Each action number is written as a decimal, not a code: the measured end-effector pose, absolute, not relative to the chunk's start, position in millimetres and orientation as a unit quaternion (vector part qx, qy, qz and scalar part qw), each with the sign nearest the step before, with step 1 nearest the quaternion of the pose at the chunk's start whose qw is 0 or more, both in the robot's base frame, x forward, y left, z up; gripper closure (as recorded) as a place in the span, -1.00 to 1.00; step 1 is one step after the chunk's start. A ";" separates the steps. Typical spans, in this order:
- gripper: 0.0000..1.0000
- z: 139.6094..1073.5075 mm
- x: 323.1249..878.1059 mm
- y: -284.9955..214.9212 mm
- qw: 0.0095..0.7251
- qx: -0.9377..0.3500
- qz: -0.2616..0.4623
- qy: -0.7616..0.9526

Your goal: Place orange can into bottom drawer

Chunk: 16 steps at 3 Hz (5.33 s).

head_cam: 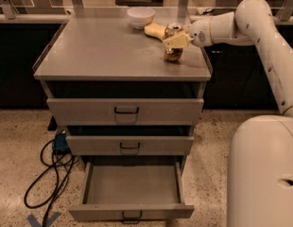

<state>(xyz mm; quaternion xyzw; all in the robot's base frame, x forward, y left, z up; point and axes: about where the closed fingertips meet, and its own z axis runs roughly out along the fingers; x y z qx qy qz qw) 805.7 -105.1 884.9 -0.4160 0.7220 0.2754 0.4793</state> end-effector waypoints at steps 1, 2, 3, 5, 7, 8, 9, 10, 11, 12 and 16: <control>1.00 904.1 745.8 -122.7 0.449 -0.420 0.319 0.721; 1.00 948.3 657.0 -154.0 0.438 -0.393 0.365 0.722; 1.00 956.8 558.1 -190.3 0.388 -0.386 0.379 0.746; 1.00 947.3 545.1 -192.4 0.378 -0.386 0.376 0.753; 1.00 1016.9 473.4 -146.3 0.496 -0.436 0.257 0.706; 1.00 1020.1 457.5 -130.1 0.515 -0.451 0.216 0.697; 1.00 1020.0 457.5 -130.1 0.515 -0.451 0.215 0.697; 1.00 1021.8 456.5 -134.4 0.525 -0.451 0.193 0.695; 1.00 977.1 457.8 -153.5 0.526 -0.433 0.151 0.716; 1.00 879.0 459.9 -176.2 0.485 -0.415 0.109 0.762; 1.00 716.0 431.2 -194.9 0.374 -0.397 0.123 0.829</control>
Offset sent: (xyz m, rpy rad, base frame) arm -0.3087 -0.0934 0.0489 0.2048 0.3939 0.0825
